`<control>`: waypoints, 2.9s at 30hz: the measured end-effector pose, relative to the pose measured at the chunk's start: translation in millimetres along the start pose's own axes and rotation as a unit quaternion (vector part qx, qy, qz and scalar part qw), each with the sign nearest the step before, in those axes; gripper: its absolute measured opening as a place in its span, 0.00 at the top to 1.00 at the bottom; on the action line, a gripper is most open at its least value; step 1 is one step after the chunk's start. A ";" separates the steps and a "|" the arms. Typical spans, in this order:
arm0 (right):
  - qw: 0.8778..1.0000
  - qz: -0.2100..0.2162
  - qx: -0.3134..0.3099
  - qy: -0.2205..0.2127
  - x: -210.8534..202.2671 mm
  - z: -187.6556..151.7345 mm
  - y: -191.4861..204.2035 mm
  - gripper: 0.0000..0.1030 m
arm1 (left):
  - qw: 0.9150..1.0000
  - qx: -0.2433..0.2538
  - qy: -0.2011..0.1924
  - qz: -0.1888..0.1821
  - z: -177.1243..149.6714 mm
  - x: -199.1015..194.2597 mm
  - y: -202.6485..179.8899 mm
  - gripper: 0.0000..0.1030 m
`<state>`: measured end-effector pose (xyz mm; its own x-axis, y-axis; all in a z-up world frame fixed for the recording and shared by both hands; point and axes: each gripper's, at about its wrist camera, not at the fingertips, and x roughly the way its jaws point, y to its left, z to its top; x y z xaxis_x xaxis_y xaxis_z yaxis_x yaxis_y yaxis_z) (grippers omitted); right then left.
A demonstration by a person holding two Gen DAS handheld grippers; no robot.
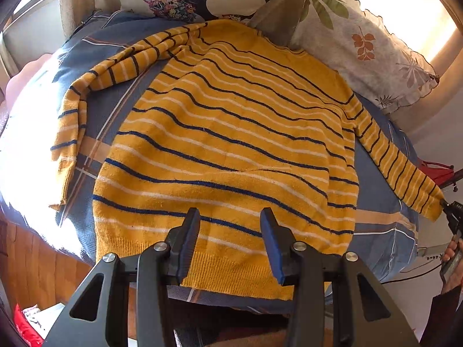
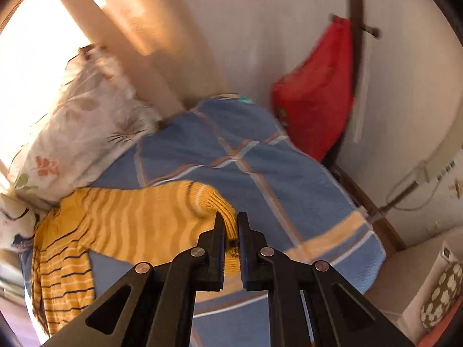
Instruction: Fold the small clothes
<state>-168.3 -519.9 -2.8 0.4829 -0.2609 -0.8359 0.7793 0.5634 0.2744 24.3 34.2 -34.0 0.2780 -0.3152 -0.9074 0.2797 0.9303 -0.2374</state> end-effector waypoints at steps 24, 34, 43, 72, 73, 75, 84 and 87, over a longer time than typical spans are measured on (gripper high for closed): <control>0.923 0.229 -0.262 0.166 132.0 -145.1 531.4 0.92 | 0.997 -0.067 -0.023 0.025 30.1 -18.2 183.9 0.52; 0.927 0.185 -0.254 0.206 204.3 -172.5 592.0 0.86 | 0.992 -0.117 -0.010 0.036 32.4 -14.8 248.8 0.52; 0.906 0.248 -0.276 0.205 166.3 -204.0 629.5 0.74 | 0.987 -0.156 -0.015 0.048 35.2 -18.4 285.1 0.51; 0.847 0.370 -0.315 0.213 22.5 -239.2 543.4 0.96 | 0.984 -0.157 -0.060 0.055 58.3 -41.5 272.3 0.51; 0.861 0.368 -0.290 0.198 24.3 -211.5 526.5 0.96 | 0.985 -0.152 -0.062 0.053 59.2 -41.3 265.5 0.51; 0.894 0.345 -0.232 0.165 35.9 -155.9 483.5 0.96 | 0.986 -0.146 -0.063 0.049 59.8 -40.4 251.1 0.51; 0.979 0.079 -0.136 0.133 179.4 -49.3 327.8 0.93 | 0.994 -0.098 -0.044 0.036 61.6 -20.1 174.4 0.51; 0.978 0.110 -0.113 0.134 182.5 -49.2 305.4 0.89 | 0.996 -0.068 -0.046 0.044 68.3 -14.6 147.5 0.51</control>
<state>138.3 -356.8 -95.0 0.4836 0.0842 -0.8712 0.5455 0.7494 0.3752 124.3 163.2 -32.1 0.3797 -0.2421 -0.8929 0.1253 0.9697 -0.2097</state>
